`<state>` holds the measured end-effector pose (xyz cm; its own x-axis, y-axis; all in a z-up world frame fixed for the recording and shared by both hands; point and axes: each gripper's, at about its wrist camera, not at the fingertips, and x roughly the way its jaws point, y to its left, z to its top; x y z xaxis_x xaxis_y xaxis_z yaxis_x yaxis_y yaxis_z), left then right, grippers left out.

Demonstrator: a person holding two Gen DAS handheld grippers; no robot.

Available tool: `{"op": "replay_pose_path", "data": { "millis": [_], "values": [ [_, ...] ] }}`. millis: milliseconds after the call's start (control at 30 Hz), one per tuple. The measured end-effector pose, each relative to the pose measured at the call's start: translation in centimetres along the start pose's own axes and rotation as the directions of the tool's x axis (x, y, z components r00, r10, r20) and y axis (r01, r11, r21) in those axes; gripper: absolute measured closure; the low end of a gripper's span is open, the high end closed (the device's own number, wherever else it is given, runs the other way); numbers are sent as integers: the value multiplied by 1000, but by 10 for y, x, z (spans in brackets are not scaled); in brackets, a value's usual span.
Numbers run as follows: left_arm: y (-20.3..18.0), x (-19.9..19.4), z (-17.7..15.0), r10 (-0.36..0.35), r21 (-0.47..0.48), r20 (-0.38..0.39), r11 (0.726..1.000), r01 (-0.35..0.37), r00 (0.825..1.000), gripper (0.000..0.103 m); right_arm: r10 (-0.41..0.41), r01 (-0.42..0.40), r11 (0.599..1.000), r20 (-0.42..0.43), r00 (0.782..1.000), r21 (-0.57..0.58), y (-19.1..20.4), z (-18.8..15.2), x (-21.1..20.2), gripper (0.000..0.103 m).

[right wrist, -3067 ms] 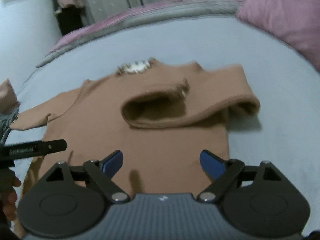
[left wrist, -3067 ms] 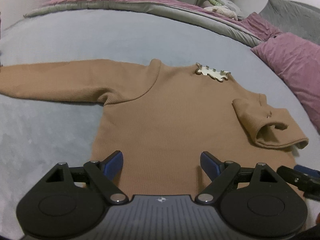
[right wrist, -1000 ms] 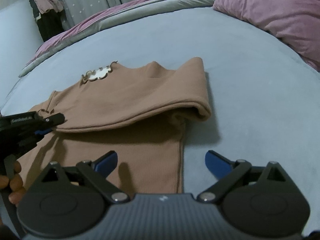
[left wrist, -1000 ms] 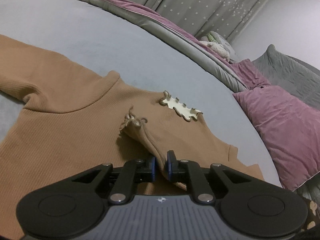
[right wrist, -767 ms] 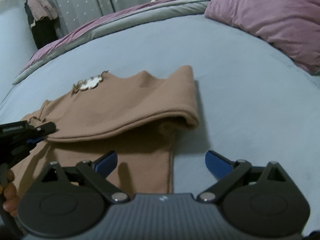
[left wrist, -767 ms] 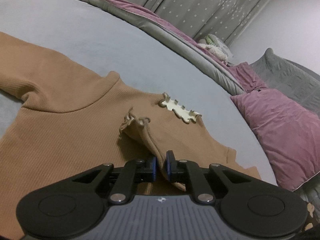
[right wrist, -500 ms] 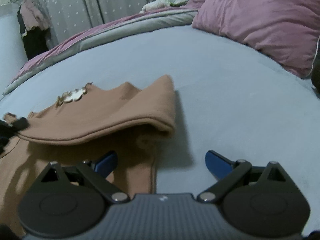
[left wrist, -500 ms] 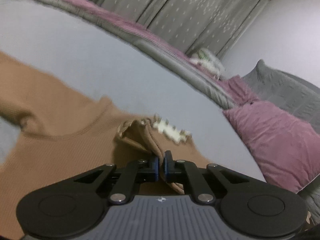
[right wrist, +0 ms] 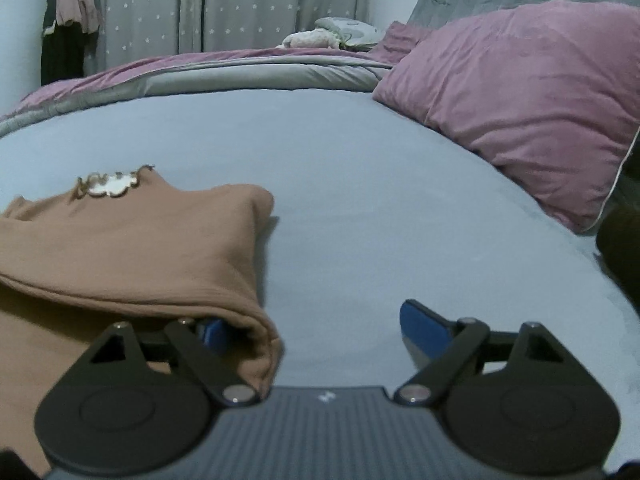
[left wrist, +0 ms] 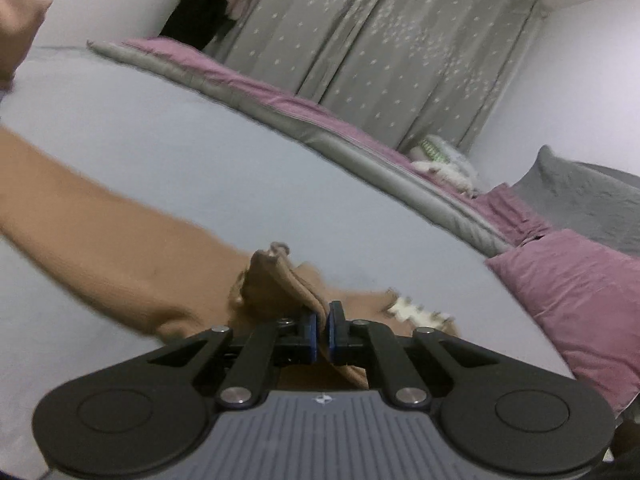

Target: Fold clothes

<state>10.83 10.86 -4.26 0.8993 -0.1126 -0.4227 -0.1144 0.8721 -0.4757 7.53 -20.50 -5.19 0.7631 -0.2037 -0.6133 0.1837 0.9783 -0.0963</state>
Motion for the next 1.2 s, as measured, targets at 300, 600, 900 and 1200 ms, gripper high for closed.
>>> {"op": "replay_pose_path", "data": {
  "millis": [300, 600, 900, 1200],
  "values": [
    [21, -5, -14, -17, -43, -88, 999, 13, 996, 91, 16, -17, 999, -33, 999, -28, -4, -1, -2, 10],
    [32, -14, -2, -11, -124, -58, 992, 4, 998, 78, 105, -97, 993, -127, 986, 70, -20, 3, -11, 5],
    [37, -12, 4, -3, -167, -51, 986, -6, 999, 76, 279, -259, 958, -180, 943, 127, -25, 13, -33, 5],
    [37, -16, 13, 31, -186, -13, 982, -33, 999, 76, 342, -322, 934, -125, 931, 154, -28, 24, -45, 6]
  ]
}}
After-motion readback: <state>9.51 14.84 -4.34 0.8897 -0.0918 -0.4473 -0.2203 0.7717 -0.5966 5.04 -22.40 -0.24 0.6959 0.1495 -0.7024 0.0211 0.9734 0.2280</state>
